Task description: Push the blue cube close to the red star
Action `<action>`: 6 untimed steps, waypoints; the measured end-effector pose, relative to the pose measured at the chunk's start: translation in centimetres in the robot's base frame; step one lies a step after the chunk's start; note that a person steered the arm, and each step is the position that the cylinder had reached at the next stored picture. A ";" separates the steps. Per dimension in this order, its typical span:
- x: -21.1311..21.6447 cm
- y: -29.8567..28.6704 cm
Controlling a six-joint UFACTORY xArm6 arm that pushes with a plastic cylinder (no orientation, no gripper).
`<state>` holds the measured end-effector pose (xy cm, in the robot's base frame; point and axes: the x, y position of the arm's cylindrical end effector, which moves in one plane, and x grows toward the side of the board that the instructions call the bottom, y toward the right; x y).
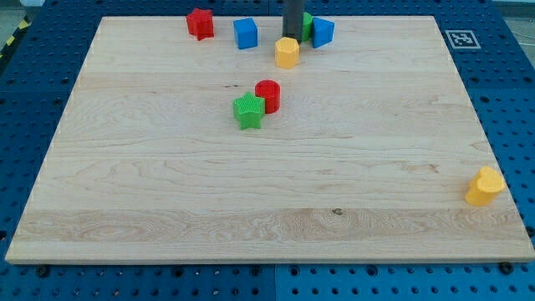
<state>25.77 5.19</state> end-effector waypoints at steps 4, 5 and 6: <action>-2.2 -7.2; -2.8 -9.3; -1.1 -8.4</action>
